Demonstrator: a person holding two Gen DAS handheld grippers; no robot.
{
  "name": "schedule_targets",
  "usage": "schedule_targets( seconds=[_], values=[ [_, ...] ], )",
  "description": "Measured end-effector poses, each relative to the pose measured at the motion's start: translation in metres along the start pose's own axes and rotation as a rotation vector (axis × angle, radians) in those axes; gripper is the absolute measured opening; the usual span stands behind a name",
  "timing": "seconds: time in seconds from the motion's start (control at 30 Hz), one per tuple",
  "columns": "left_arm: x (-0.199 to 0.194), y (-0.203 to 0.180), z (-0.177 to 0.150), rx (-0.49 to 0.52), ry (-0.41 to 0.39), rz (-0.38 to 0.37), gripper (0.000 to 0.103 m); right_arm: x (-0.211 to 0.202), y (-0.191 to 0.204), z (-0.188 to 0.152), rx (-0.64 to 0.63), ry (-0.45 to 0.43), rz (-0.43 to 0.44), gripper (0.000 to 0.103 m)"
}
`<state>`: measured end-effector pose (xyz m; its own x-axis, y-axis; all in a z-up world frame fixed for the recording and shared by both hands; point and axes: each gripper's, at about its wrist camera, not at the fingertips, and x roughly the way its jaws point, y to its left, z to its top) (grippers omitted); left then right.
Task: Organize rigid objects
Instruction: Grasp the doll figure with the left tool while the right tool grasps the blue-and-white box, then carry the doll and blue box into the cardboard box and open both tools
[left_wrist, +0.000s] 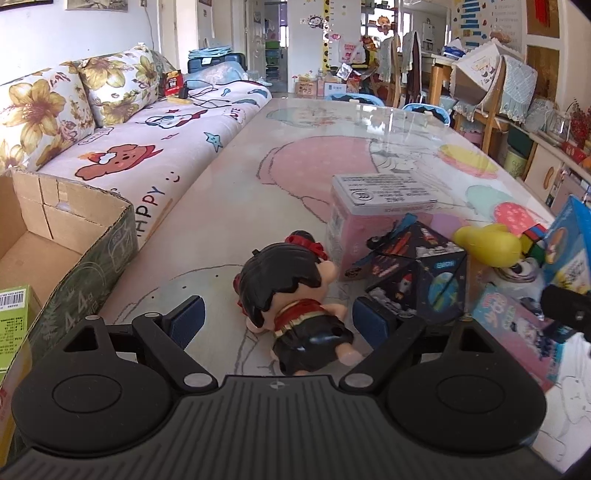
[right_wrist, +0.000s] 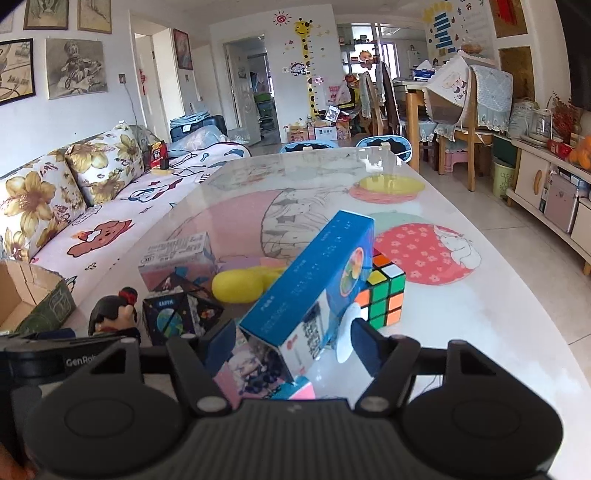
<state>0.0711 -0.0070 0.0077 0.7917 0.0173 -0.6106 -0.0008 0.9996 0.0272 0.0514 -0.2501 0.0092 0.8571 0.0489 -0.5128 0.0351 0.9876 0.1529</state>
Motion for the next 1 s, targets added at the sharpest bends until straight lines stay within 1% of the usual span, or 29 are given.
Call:
schedule_targets(
  seconds=[0.07, 0.13, 0.17, 0.2, 0.37, 0.43, 0.47, 0.53, 0.57, 0.6, 0.63, 0.7, 0.73, 0.8, 1.0],
  values=[
    [0.003, 0.003, 0.0, -0.01, 0.006, 0.003, 0.103, 0.0, -0.006, 0.002, 0.02, -0.01, 0.002, 0.07],
    [0.005, 0.004, 0.001, -0.01, 0.008, 0.005, 0.103, 0.001, -0.009, 0.004, 0.053, -0.021, 0.003, 0.078],
    [0.006, 0.004, 0.001, -0.004, 0.008, 0.008, 0.103, 0.002, -0.01, 0.005, 0.069, -0.029, 0.006, 0.084],
    [0.006, 0.003, 0.001, 0.0, 0.008, 0.01, 0.103, 0.002, -0.009, 0.005, 0.076, -0.036, 0.006, 0.086],
    [0.004, 0.004, 0.0, 0.014, 0.012, 0.008, 0.103, 0.006, -0.005, 0.007, 0.082, -0.08, -0.024, 0.085],
    [0.002, 0.004, 0.0, 0.011, 0.014, 0.002, 0.099, 0.008, -0.002, 0.008, 0.076, -0.095, -0.042, 0.082],
    [0.002, 0.004, -0.001, 0.012, 0.017, 0.003, 0.098, 0.009, -0.001, 0.008, 0.072, -0.097, -0.05, 0.08],
    [0.002, 0.003, -0.001, 0.017, 0.026, 0.01, 0.087, 0.012, 0.002, 0.008, 0.055, -0.091, -0.064, 0.072],
    [0.002, 0.003, -0.001, 0.017, 0.033, 0.012, 0.082, 0.015, 0.003, 0.008, 0.044, -0.084, -0.073, 0.063],
    [0.002, 0.004, -0.001, 0.015, 0.036, 0.011, 0.073, 0.017, 0.003, 0.008, 0.035, -0.076, -0.085, 0.055],
    [0.003, 0.005, 0.0, 0.008, 0.039, 0.009, 0.07, 0.019, 0.004, 0.008, 0.029, -0.07, -0.093, 0.051],
    [0.002, 0.006, 0.001, 0.004, 0.042, 0.013, 0.067, 0.019, 0.004, 0.008, 0.01, -0.072, -0.117, 0.036],
    [0.002, 0.006, 0.001, 0.001, 0.045, 0.011, 0.066, 0.019, 0.004, 0.008, 0.001, -0.074, -0.125, 0.032],
    [0.002, 0.006, 0.002, -0.005, 0.05, 0.013, 0.066, 0.02, 0.002, 0.008, -0.005, -0.075, -0.127, 0.028],
    [-0.001, 0.005, -0.001, -0.012, 0.06, 0.014, 0.066, 0.018, 0.001, 0.006, -0.038, -0.087, -0.126, 0.025]
  ],
)
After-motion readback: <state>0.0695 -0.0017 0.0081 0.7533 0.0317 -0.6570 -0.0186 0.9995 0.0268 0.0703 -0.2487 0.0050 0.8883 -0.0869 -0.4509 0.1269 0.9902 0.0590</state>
